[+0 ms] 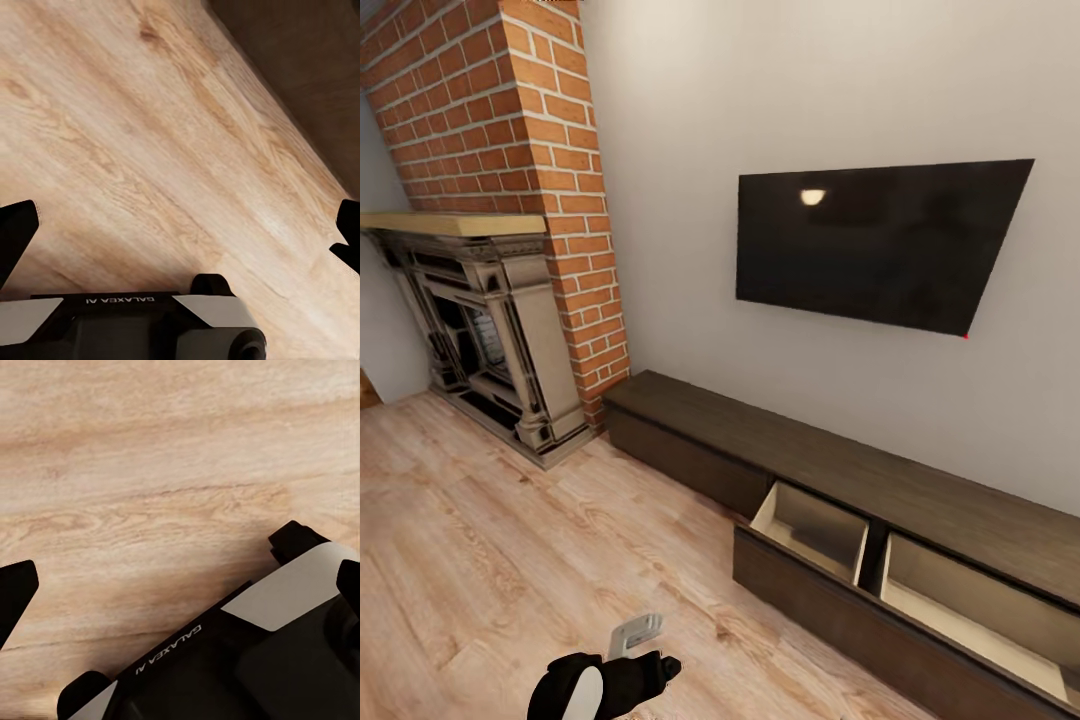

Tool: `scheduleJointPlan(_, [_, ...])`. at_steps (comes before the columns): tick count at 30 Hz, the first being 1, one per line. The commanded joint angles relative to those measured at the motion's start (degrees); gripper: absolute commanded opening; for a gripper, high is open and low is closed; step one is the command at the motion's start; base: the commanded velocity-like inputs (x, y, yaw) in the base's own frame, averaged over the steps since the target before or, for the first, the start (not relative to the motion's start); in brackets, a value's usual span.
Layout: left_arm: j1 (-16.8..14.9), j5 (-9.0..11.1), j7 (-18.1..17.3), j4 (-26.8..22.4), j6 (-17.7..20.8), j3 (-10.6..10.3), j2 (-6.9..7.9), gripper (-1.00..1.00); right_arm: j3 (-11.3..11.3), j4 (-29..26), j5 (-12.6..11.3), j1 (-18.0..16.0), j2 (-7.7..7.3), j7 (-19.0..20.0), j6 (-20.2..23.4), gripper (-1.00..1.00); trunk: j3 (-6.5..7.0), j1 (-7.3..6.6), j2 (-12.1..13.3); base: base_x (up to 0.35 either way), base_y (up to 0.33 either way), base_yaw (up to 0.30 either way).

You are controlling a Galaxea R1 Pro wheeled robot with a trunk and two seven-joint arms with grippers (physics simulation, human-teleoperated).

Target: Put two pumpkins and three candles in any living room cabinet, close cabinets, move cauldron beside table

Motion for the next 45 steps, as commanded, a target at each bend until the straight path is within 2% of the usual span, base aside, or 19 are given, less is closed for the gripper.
scheduleJointPlan(1, [-0.05,0.59,0.57,-0.04,0.17,-0.04,0.00,1.00,-0.07,-0.19,-0.21,0.01,0.03,-0.30,0.30,1.00,-0.06,0.00,-0.03,0.000,0.000,0.300])
scheduleJointPlan(4, [-0.05,0.59,0.57,-0.04,0.17,-0.04,0.00,1.00,0.61,-0.19,-0.17,0.01,0.03,-0.30,0.25,1.00,-0.07,0.00,-0.03,0.000,0.000,0.300])
scheduleJointPlan(6, [-0.05,0.59,0.57,-0.04,0.17,-0.04,0.00,1.00,2.82,-0.19,-0.14,0.01,0.03,-0.35,0.20,1.00,-0.09,0.00,-0.03,0.000,0.000,0.300])
scheduleJointPlan(8, [-0.05,0.59,0.57,-0.04,0.17,-0.04,0.00,1.00,6.14,-0.19,-0.14,0.01,0.03,-0.38,0.15,1.00,-0.13,0.00,-0.03,0.000,0.000,0.300])
scheduleJointPlan(12, [-0.05,0.59,0.57,-0.04,0.05,-0.04,0.00,1.00,8.50,-0.19,-0.18,0.01,0.03,-0.39,0.05,1.00,-0.22,0.00,-0.03,0.000,0.000,0.300])
scheduleJointPlan(29, [-0.05,0.59,0.57,-0.03,0.00,0.01,0.01,1.00,8.96,-0.19,-0.21,-0.16,-0.55,-0.39,0.10,1.00,-0.92,0.00,-0.03,0.000,0.000,0.280])
scheduleJointPlan(45, [-0.05,0.59,0.57,0.03,0.00,-0.04,0.00,1.00,8.96,-0.19,-0.21,-0.16,-0.48,-0.39,0.04,1.00,-1.59,0.00,-0.03,-0.007,0.000,0.270])
